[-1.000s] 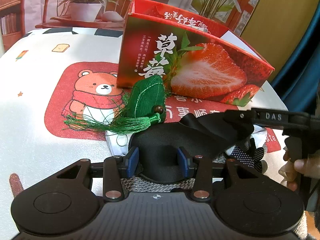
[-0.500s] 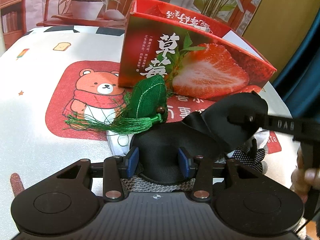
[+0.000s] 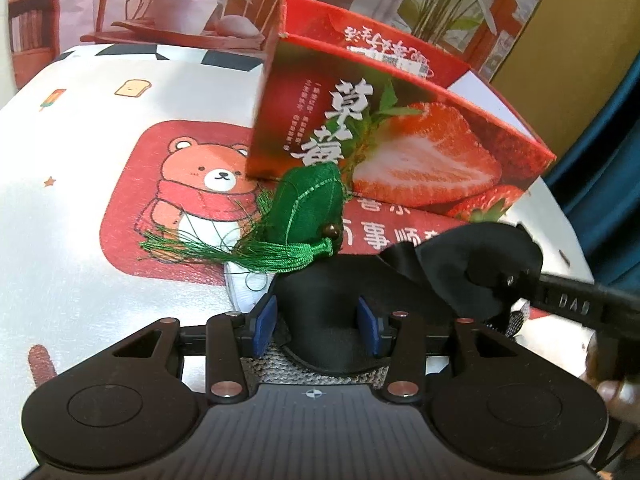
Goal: Organize soft objects
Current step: 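Close both grippers on the black eye mask, then lift the eye mask and carry it over the red box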
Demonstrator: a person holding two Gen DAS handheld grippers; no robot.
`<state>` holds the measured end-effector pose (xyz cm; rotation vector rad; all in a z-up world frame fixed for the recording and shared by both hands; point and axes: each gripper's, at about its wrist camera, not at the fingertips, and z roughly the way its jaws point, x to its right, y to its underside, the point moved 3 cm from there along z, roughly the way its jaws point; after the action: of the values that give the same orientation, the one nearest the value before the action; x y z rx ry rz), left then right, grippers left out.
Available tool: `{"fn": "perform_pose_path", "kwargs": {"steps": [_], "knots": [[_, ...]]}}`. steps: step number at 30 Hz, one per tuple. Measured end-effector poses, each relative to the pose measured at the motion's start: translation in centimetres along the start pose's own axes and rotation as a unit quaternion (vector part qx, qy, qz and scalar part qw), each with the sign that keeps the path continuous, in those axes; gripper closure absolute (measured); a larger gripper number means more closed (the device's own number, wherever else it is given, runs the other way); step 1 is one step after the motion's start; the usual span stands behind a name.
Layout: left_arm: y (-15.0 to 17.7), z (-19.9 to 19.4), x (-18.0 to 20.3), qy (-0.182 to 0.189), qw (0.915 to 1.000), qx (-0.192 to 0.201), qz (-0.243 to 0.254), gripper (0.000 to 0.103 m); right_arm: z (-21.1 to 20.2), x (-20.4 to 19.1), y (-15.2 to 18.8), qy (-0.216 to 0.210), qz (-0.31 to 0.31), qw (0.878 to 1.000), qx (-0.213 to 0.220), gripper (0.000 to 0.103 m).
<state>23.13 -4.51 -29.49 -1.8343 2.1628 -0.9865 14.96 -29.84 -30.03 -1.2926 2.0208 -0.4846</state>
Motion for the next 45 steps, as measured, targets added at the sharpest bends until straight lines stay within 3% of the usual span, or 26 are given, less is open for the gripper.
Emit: {"fn": "perform_pose_path", "kwargs": {"steps": [10,16,24,29,32,35,41,45], "knots": [[-0.5,-1.4,-1.8,0.024,0.9976,-0.009,-0.065,0.052,-0.1,0.1,0.8,-0.002,0.007,1.000,-0.001,0.093],[-0.3,-1.2,-2.4,0.014,0.9955,-0.020,-0.091,0.050,0.1,0.2,1.2,-0.001,0.007,1.000,-0.005,0.093],[0.0,0.2,-2.7,0.058,0.9862,-0.043,-0.149,0.050,0.3,0.2,1.4,-0.001,0.007,1.000,-0.007,0.093],[-0.5,0.8,-1.9,0.037,0.9897,-0.038,-0.133,0.053,0.4,-0.1,1.5,-0.003,0.005,1.000,-0.008,0.093],[-0.4,0.6,-1.1,0.012,0.9959,-0.021,-0.087,0.070,0.4,-0.1,1.5,-0.004,0.004,1.000,-0.008,0.093],[0.0,0.2,-0.5,-0.006,0.9990,-0.007,-0.045,0.076,0.3,0.2,1.4,-0.009,0.009,1.000,-0.008,0.090],[0.1,-0.1,-0.4,-0.014,0.9995,0.002,-0.030,0.077,-0.3,1.2,0.5,-0.008,0.031,0.999,0.005,0.075],[0.3,-0.2,-0.6,-0.021,0.9994,0.009,-0.025,0.078,-0.6,2.1,-0.1,-0.008,0.053,0.998,0.014,0.073]]}}
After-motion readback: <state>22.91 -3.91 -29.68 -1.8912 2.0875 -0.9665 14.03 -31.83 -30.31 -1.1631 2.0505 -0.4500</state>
